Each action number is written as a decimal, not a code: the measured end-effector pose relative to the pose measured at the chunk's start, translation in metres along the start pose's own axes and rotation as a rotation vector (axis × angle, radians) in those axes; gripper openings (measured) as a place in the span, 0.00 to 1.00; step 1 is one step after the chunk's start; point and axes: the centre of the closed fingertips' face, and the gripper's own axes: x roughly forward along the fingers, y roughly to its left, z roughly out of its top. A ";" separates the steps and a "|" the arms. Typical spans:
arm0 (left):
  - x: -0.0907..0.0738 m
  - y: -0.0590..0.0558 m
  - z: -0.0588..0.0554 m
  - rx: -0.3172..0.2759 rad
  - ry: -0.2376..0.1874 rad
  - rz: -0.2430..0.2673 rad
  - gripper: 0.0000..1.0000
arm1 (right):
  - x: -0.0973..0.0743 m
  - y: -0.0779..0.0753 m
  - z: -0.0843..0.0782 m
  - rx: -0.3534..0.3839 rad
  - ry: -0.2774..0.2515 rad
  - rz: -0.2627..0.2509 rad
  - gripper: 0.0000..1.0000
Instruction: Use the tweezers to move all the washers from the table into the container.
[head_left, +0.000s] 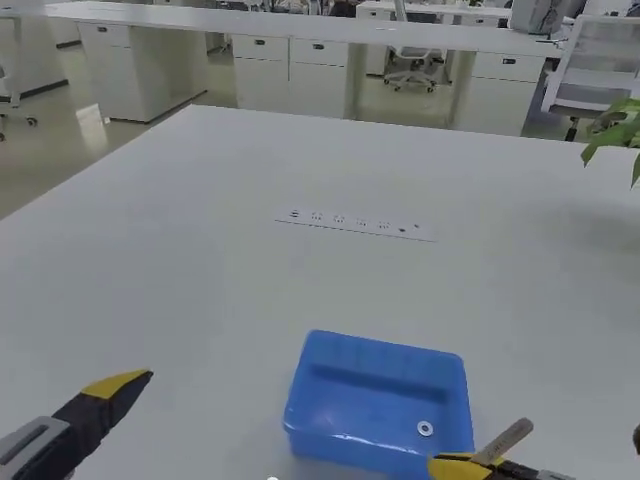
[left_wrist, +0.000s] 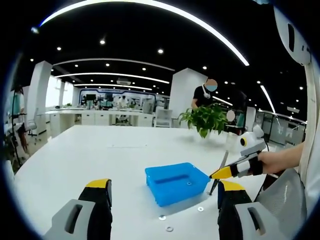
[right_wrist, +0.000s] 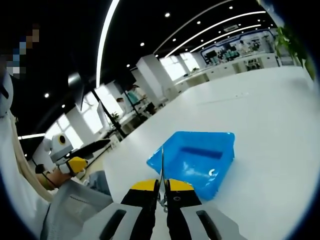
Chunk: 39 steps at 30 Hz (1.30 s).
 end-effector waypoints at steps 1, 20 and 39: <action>0.000 0.000 0.000 0.000 0.000 -0.001 0.89 | 0.000 0.001 0.003 -0.002 -0.004 0.001 0.03; 0.000 0.005 -0.004 -0.008 0.014 0.010 0.88 | 0.011 0.001 0.039 -0.073 -0.008 0.024 0.03; 0.000 0.006 -0.004 -0.015 0.012 0.003 0.86 | 0.038 -0.030 0.048 -0.124 0.018 -0.029 0.03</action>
